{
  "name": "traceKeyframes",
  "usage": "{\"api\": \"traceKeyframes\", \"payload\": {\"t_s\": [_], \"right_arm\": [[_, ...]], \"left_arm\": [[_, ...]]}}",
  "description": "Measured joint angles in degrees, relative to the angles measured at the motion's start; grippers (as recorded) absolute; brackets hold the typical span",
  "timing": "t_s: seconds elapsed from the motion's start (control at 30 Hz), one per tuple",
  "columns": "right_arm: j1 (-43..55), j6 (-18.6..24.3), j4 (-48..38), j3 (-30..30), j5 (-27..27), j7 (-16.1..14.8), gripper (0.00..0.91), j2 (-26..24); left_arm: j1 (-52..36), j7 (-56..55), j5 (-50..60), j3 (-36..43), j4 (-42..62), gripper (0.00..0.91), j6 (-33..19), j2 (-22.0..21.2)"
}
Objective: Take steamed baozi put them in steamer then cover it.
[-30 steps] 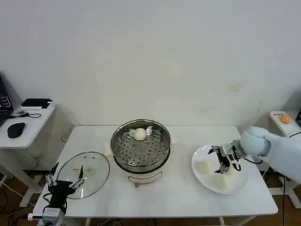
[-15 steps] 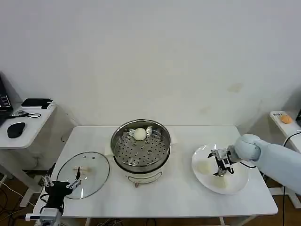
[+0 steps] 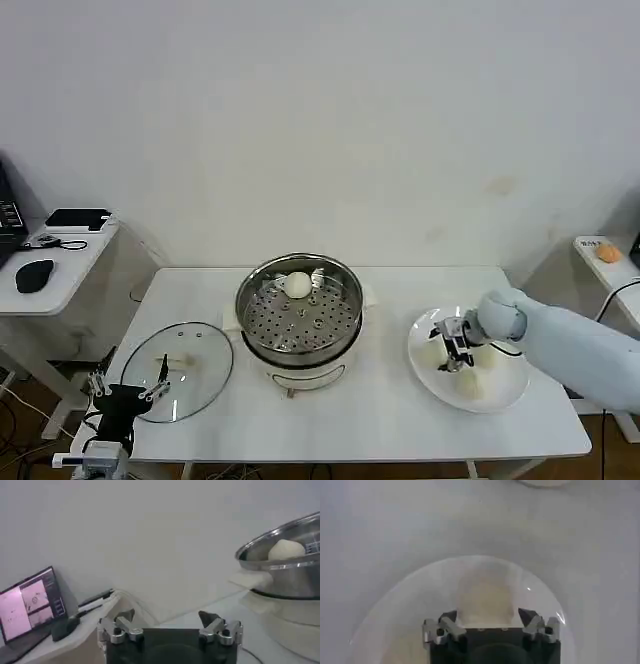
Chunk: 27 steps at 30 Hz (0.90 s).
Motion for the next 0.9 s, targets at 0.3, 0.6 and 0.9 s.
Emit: {"api": "traceKeyframes", "payload": {"t_s": [0.3,0.6,0.9], "right_arm": [[1.92,-0.45,0.77,-1.18,1.83,-1.95,0.595,-1.01],[9.16,-1.57,3.24,-4.27,5.36,-2.79,0.595,-3.32],[22.63,-4.14,5.91,-10.55,12.05,-1.94,0.605,-1.34]], "left_arm": [[0.19,-0.02,0.00,-0.08,-0.26,0.907,-0.22,-0.24],[0.01,-0.03,-0.24,-0.20,-0.15,0.907,-0.35,0.30],[-1.01,-0.11,-0.17,0.86,0.40,0.907,-0.63,-0.28]]}}
